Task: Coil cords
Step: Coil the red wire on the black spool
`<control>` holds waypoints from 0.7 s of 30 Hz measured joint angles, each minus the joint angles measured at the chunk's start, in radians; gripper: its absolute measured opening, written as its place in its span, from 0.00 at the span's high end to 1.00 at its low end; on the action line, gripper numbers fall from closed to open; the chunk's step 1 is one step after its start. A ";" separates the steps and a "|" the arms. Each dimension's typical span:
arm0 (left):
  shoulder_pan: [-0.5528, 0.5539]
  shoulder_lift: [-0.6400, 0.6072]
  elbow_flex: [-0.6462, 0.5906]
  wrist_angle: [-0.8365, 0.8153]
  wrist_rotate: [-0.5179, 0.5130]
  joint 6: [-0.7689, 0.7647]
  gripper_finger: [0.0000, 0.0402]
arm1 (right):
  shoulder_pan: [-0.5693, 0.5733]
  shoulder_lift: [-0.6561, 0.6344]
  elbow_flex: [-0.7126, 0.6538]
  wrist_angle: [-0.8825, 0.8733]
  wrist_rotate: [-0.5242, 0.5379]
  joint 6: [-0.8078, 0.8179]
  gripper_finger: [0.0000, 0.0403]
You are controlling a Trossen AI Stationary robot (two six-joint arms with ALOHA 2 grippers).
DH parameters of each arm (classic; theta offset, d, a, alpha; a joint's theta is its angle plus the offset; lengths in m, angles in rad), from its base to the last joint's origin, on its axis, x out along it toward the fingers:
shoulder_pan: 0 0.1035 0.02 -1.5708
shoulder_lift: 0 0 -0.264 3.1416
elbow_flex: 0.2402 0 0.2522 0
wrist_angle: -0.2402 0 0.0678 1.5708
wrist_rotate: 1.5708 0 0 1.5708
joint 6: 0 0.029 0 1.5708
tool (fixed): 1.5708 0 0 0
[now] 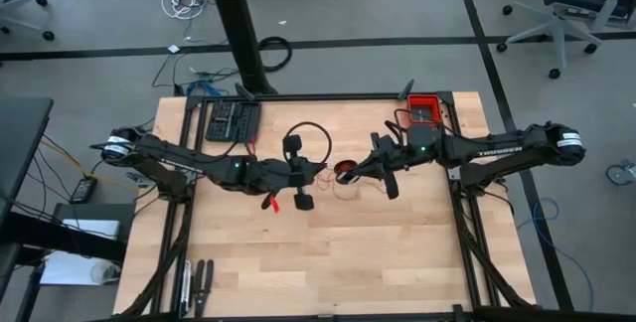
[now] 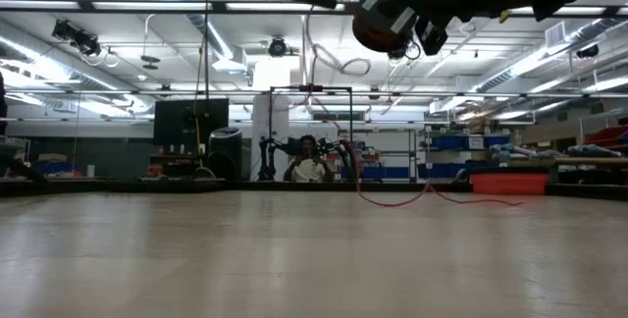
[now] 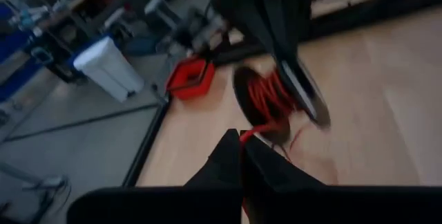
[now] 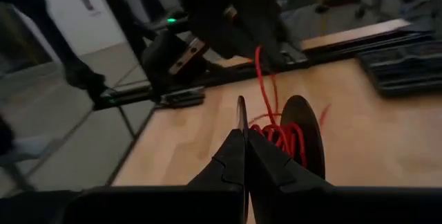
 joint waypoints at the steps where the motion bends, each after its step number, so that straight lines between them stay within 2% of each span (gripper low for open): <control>1: -0.001 0.000 0.000 0.021 0.000 0.003 1.00 | 0.000 0.013 0.000 0.016 -0.024 0.012 1.00; 4: -0.001 0.001 0.000 0.057 0.001 0.023 0.97 | 0.002 0.057 0.000 0.090 -0.098 0.046 1.00; 13: -0.002 0.040 0.000 0.146 -0.007 0.043 0.78 | 0.011 0.175 0.000 0.328 -0.258 0.124 1.00; 21: -0.002 0.072 0.000 0.232 0.005 0.048 0.76 | 0.017 0.276 0.000 0.560 -0.385 0.152 1.00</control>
